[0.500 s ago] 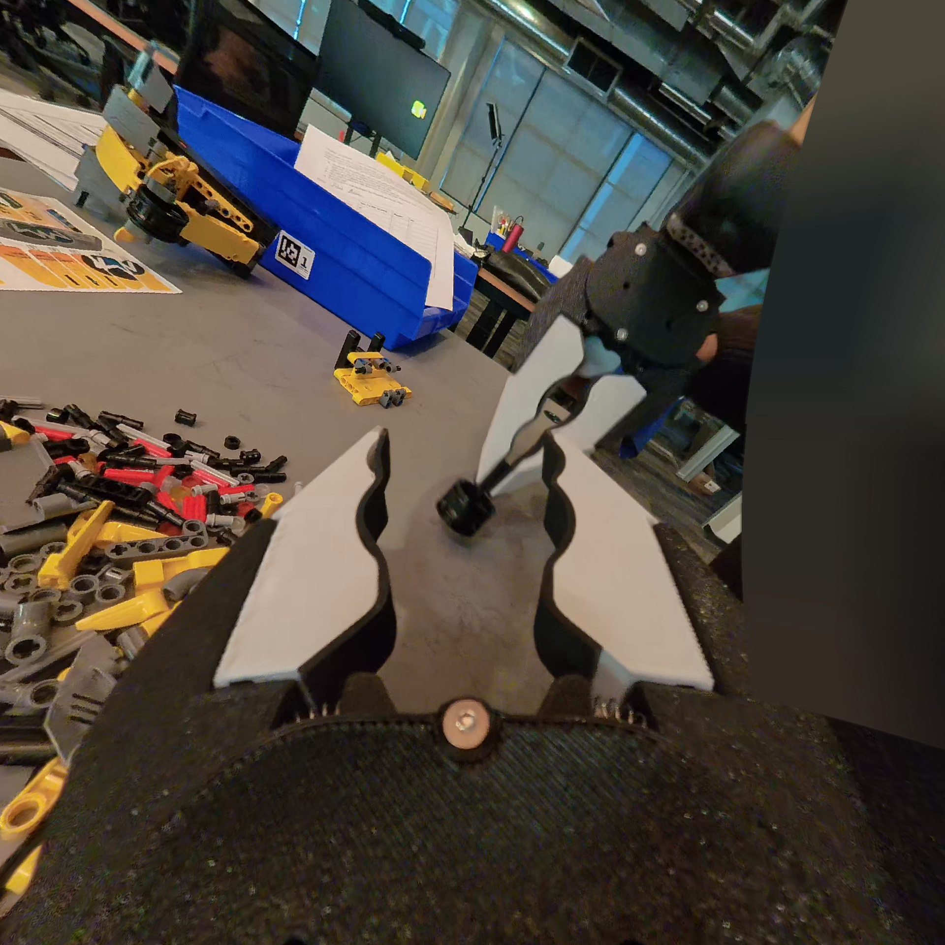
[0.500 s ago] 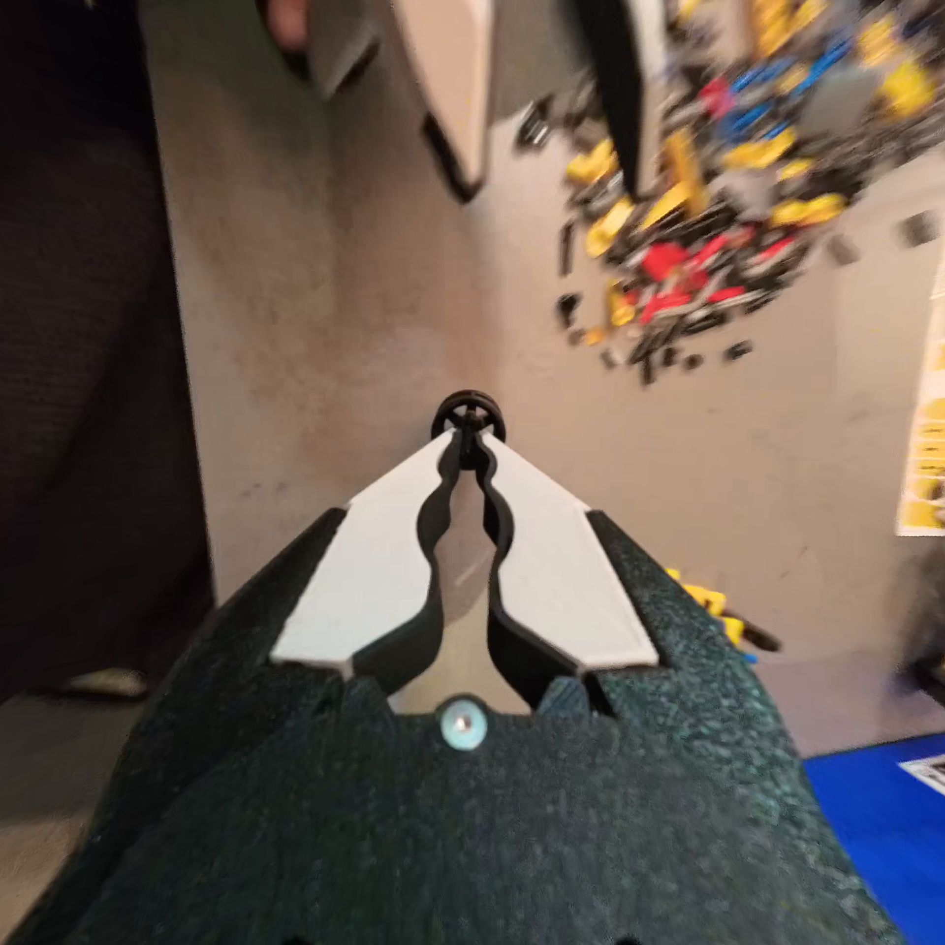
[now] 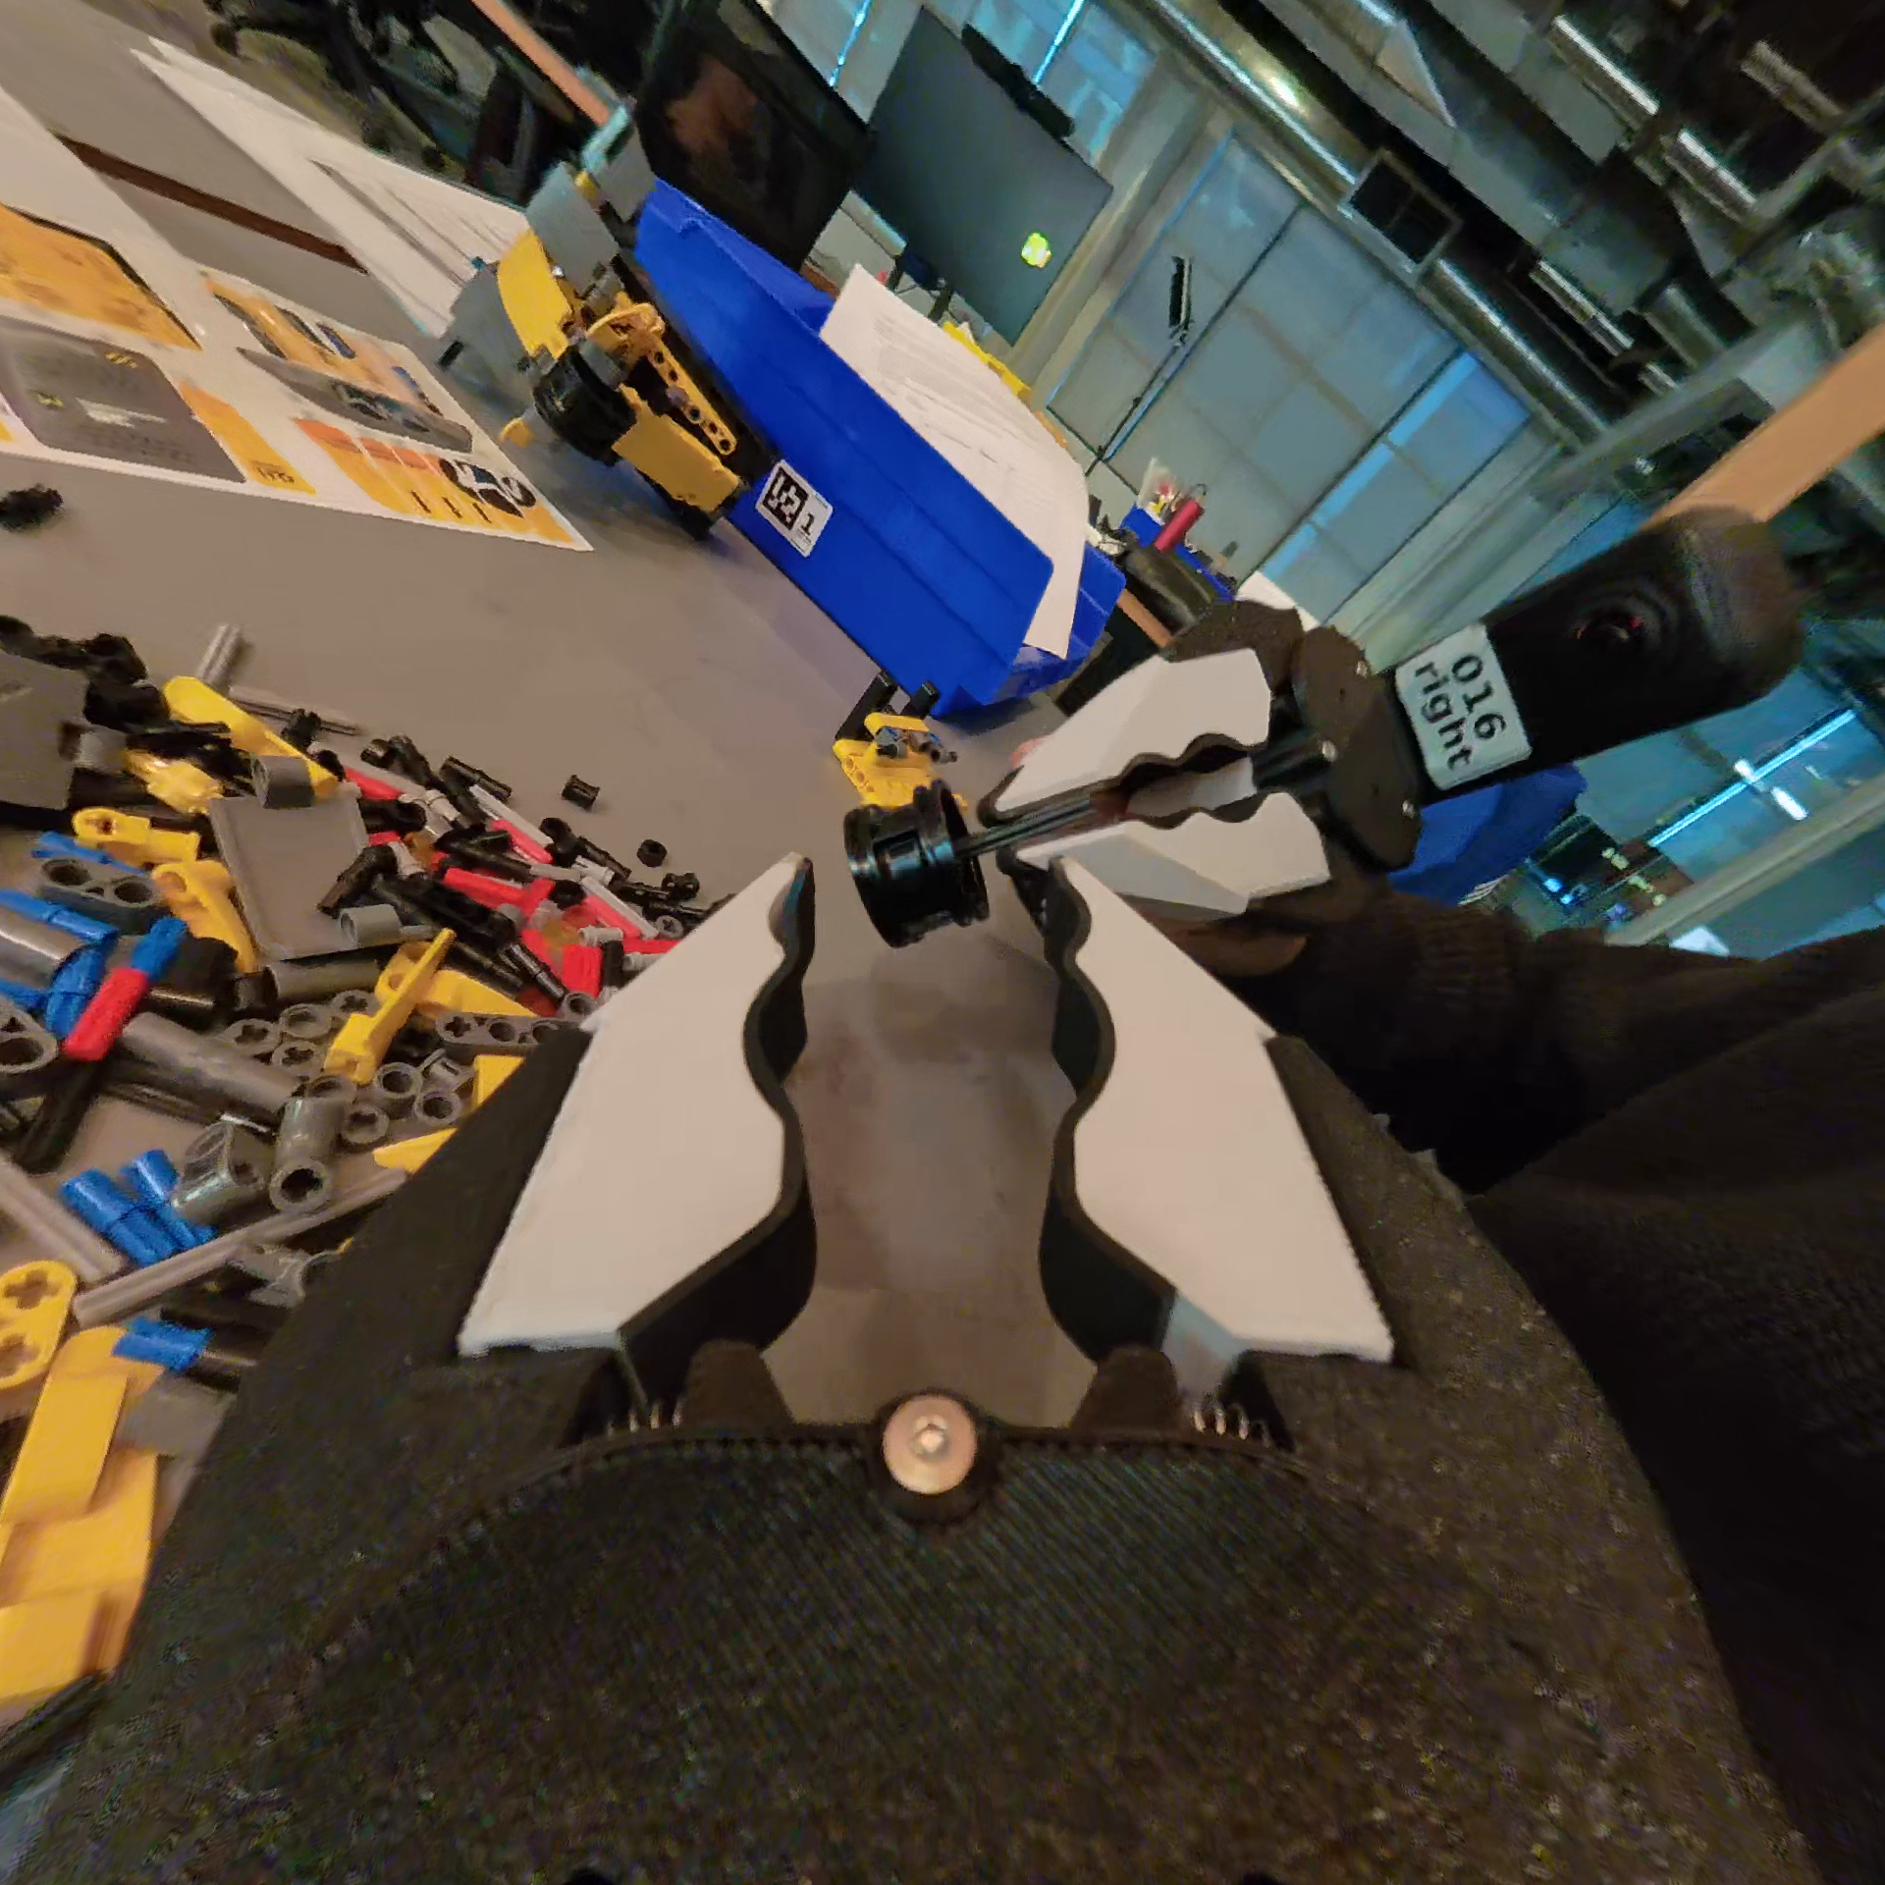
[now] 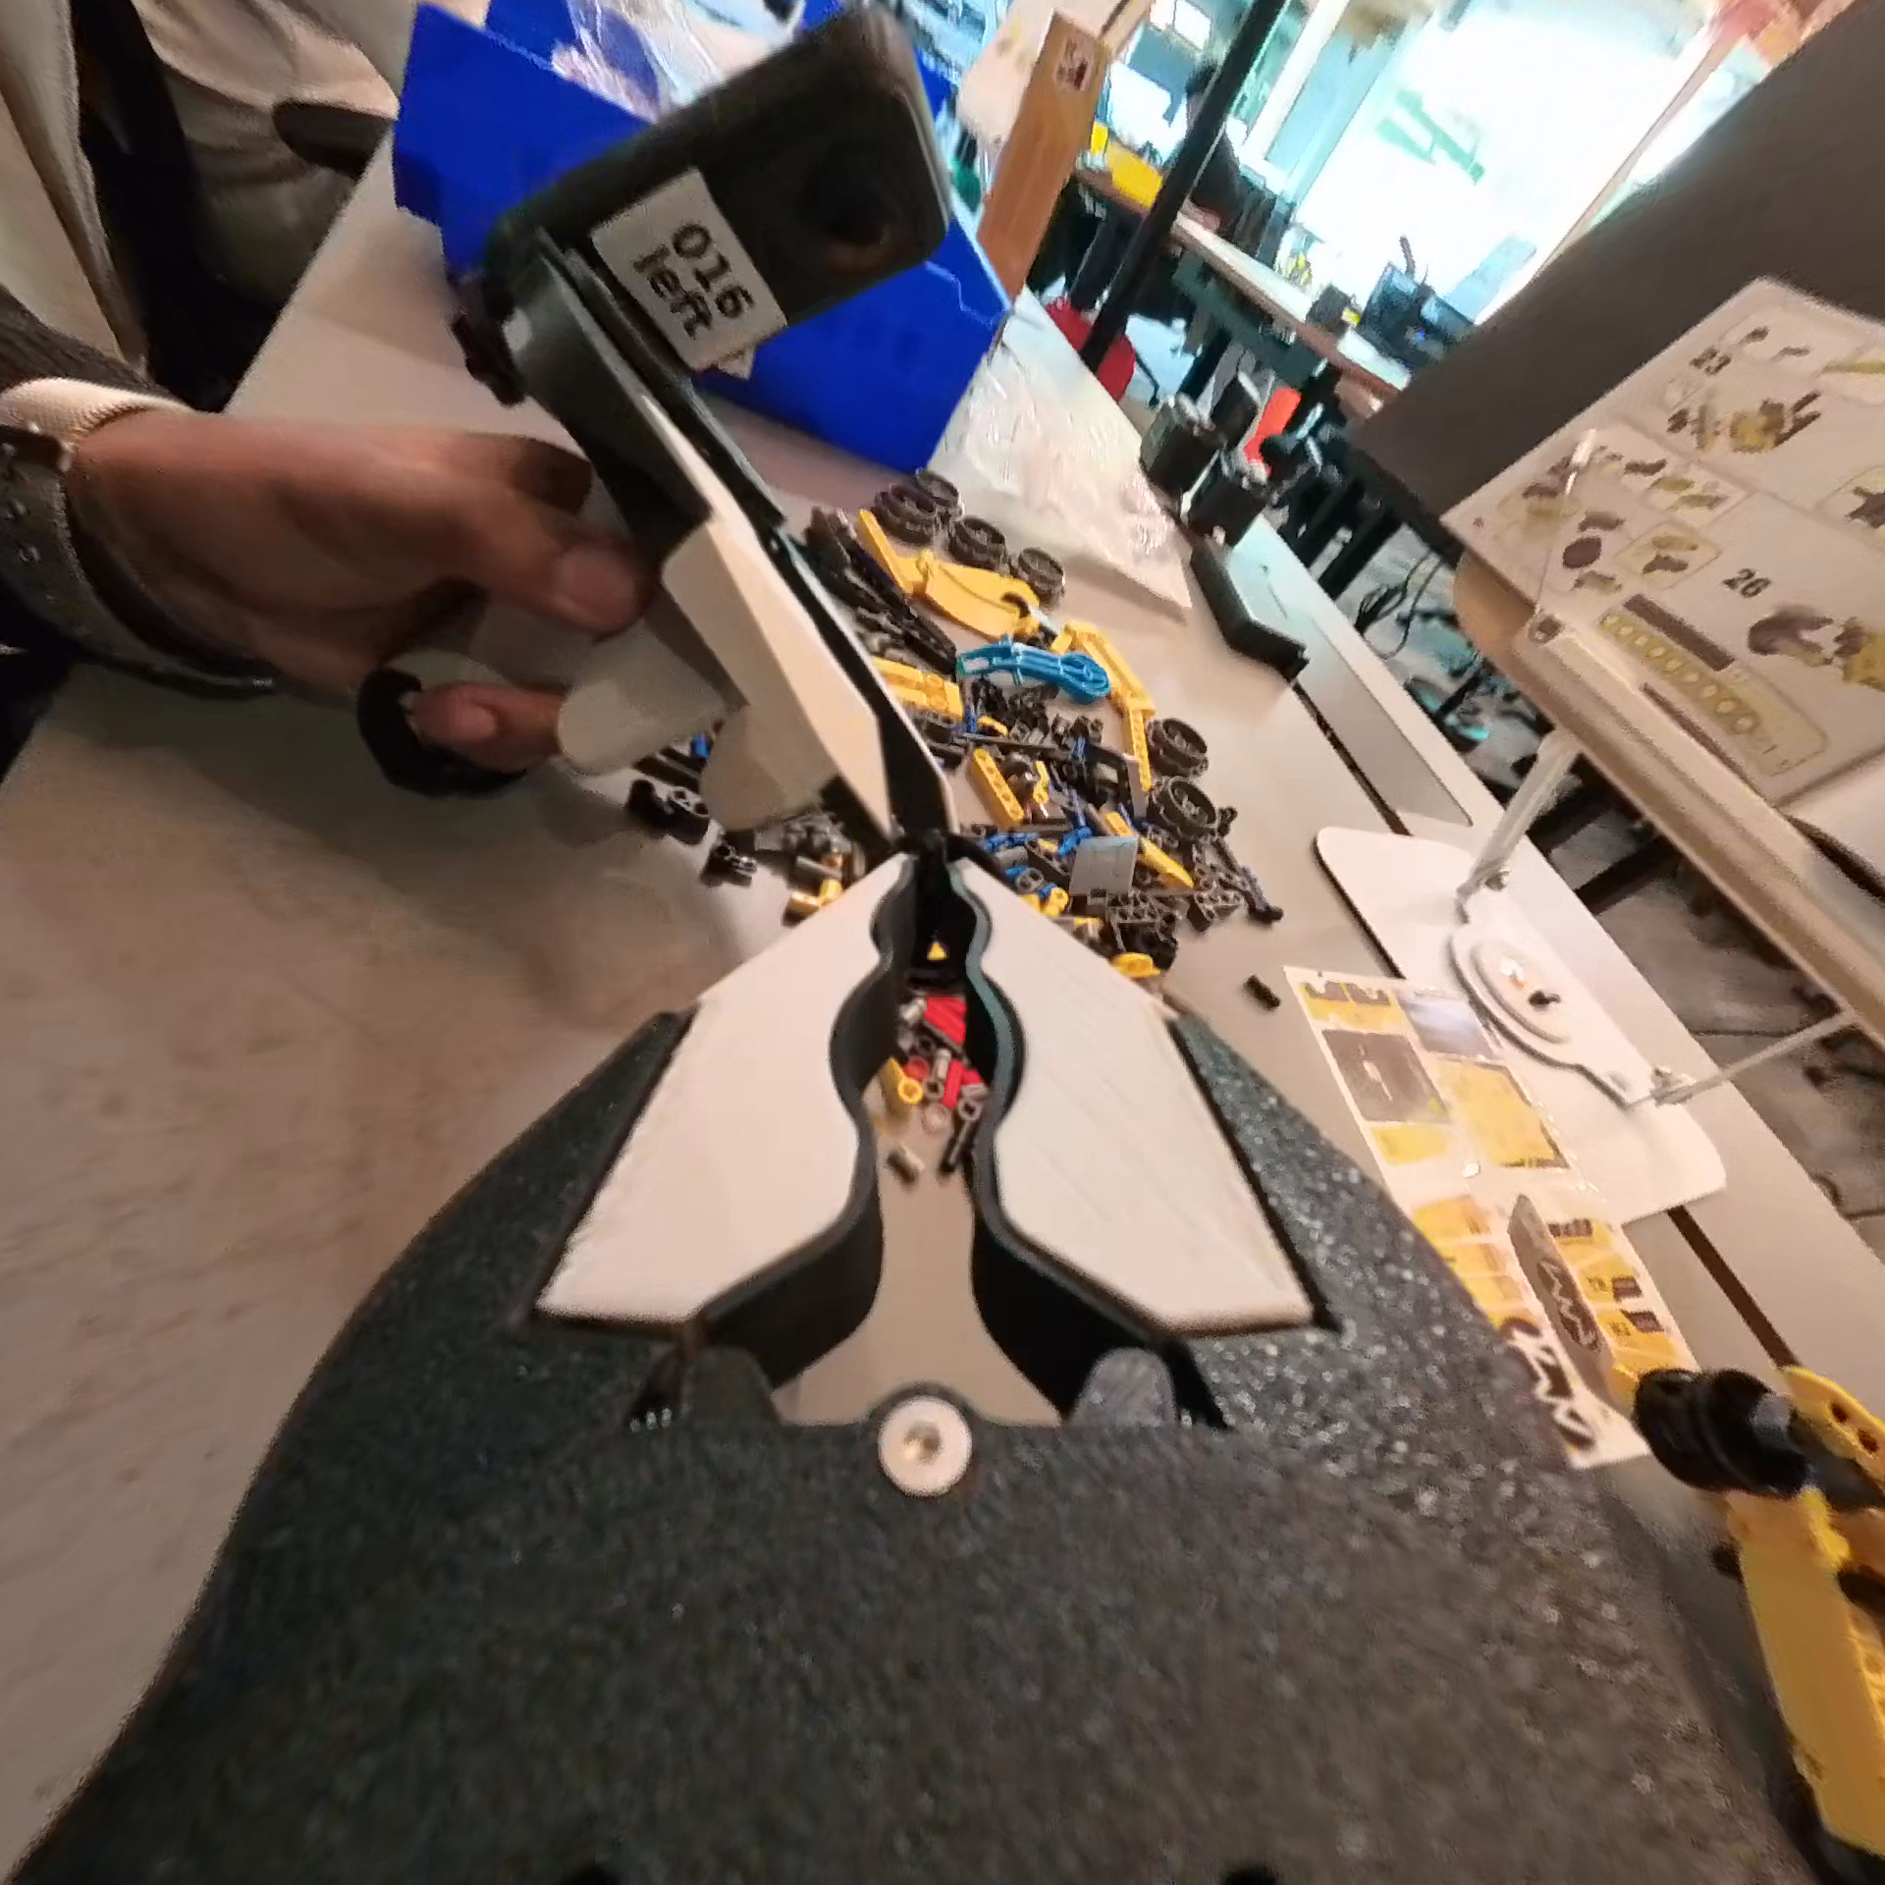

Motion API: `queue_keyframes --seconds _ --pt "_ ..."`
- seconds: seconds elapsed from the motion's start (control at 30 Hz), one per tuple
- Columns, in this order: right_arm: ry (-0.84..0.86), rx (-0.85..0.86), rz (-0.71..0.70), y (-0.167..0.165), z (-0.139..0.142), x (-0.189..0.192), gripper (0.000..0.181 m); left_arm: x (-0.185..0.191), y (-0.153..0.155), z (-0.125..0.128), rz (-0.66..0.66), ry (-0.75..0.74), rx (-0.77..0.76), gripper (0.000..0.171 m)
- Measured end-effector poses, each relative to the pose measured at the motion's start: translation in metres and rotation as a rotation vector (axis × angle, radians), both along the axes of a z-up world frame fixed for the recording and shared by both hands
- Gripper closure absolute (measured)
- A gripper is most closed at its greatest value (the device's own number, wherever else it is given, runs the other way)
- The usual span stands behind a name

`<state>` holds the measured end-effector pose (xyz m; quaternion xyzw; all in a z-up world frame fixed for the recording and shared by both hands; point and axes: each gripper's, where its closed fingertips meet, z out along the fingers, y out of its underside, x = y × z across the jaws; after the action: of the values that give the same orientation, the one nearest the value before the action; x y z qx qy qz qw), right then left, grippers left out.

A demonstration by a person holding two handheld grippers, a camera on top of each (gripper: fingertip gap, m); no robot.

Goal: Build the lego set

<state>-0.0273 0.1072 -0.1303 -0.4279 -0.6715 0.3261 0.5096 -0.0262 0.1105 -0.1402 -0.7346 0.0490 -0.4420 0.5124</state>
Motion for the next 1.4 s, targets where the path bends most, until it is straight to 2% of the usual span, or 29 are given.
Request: queue_keyframes --seconds 0.17,0.27,0.37,0.4,0.53,0.6,0.63,0.67,0.7,0.8,1.0,1.07,1.13,1.2,1.27,1.37,1.4 --pt "0.123 0.074 0.014 0.004 0.006 0.009 0.177 0.012 0.005 0.003 -0.078 -0.176 -0.071 0.141" --pt "0.220 0.014 0.055 0.002 0.017 0.017 0.177 0.021 0.004 0.016 -0.168 -0.305 -0.069 0.149" --pt "0.226 -0.048 0.095 0.001 0.020 0.021 0.175 0.023 0.005 0.018 -0.201 -0.268 -0.037 0.158" --pt "0.226 -0.089 0.096 0.002 0.020 0.021 0.171 0.022 0.005 0.021 -0.208 -0.258 -0.016 0.157" --pt "0.260 -0.378 0.209 -0.009 0.030 0.021 0.127 0.014 0.011 0.029 -0.187 -0.184 0.047 0.158" --pt "0.291 -0.516 0.253 -0.010 0.039 0.025 0.118 0.012 0.012 0.033 -0.190 -0.156 0.083 0.157" --pt "0.302 -0.576 0.254 -0.006 0.042 0.026 0.116 0.012 0.011 0.034 -0.196 -0.148 0.099 0.157" --pt "0.311 -0.633 0.215 0.003 0.043 0.026 0.099 0.013 0.009 0.036 -0.210 -0.161 0.110 0.157" --pt "0.314 -0.674 0.182 0.012 0.043 0.027 0.095 0.013 0.007 0.038 -0.214 -0.167 0.120 0.157" --pt "0.281 -0.703 0.164 0.019 0.038 0.029 0.100 0.016 0.002 0.037 -0.226 -0.132 0.146 0.157" --pt "0.177 -0.825 0.317 -0.008 0.034 0.030 0.115 0.029 -0.007 0.037 -0.282 -0.082 0.182 0.157" --pt "0.139 -0.844 0.342 -0.012 0.030 0.031 0.131 0.033 -0.010 0.038 -0.304 -0.071 0.199 0.157" --pt "0.126 -0.861 0.350 -0.011 0.028 0.032 0.136 0.035 -0.011 0.037 -0.307 -0.051 0.209 0.157" --pt "0.109 -0.873 0.349 -0.009 0.026 0.033 0.160 0.038 -0.016 0.040 -0.332 -0.041 0.237 0.156" --pt "0.113 -0.895 0.372 -0.010 0.027 0.035 0.160 0.040 -0.017 0.040 -0.318 0.017 0.272 0.156" --pt "0.120 -0.939 0.409 -0.014 0.032 0.034 0.116 0.030 -0.010 0.037 -0.216 0.118 0.306 0.156" --pt "0.130 -0.947 0.416 -0.015 0.035 0.035 0.115 0.028 -0.010 0.036 -0.222 0.119 0.300 0.156"
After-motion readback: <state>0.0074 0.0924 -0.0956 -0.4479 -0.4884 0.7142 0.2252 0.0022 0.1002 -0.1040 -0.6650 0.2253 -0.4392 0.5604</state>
